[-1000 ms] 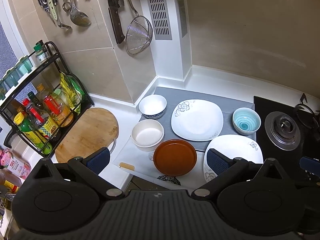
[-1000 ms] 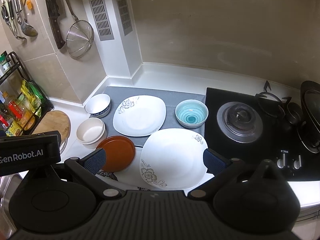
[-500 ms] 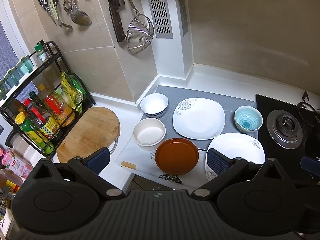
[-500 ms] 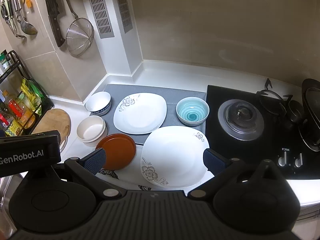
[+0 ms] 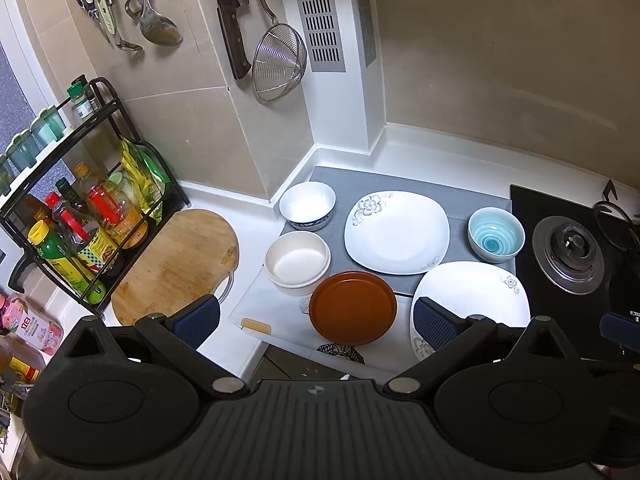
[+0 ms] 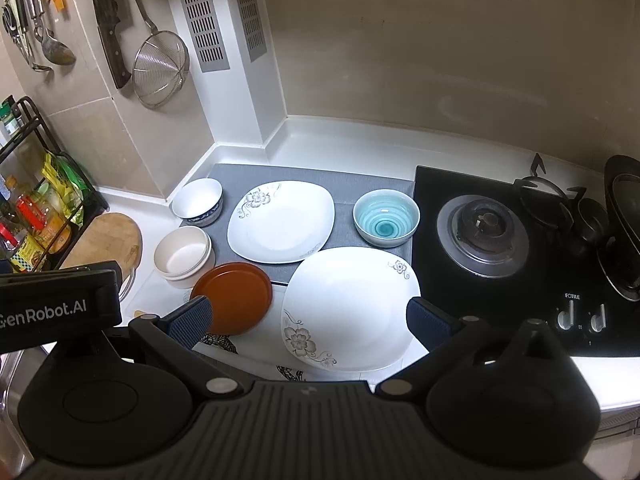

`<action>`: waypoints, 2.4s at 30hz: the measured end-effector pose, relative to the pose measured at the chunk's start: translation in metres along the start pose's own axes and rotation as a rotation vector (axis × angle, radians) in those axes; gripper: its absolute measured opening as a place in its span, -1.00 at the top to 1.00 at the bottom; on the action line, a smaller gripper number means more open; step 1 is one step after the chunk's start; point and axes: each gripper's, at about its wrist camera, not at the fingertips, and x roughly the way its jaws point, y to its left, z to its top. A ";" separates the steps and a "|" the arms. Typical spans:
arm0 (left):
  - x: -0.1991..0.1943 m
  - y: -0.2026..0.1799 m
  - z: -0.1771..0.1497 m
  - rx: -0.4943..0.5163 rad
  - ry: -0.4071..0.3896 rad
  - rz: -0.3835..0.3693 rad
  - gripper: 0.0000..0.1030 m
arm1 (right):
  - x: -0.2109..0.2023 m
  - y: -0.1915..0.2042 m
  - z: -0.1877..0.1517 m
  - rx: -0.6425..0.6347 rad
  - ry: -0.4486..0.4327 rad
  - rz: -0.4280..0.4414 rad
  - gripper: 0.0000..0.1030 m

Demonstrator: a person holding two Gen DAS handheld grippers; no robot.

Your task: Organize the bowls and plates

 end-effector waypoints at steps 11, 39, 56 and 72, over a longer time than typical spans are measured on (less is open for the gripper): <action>0.007 -0.004 -0.002 0.003 0.011 0.006 -0.99 | 0.006 -0.001 -0.001 -0.002 0.011 0.003 -1.00; 0.247 -0.040 -0.046 0.058 0.266 -0.636 -0.88 | 0.170 -0.123 -0.060 0.077 -0.029 0.270 -1.00; 0.346 -0.078 -0.063 0.046 0.449 -0.694 0.06 | 0.238 -0.196 -0.088 0.294 -0.036 0.323 -0.86; 0.362 -0.066 -0.069 -0.044 0.539 -0.725 0.35 | 0.276 -0.211 -0.095 0.392 0.087 0.329 0.41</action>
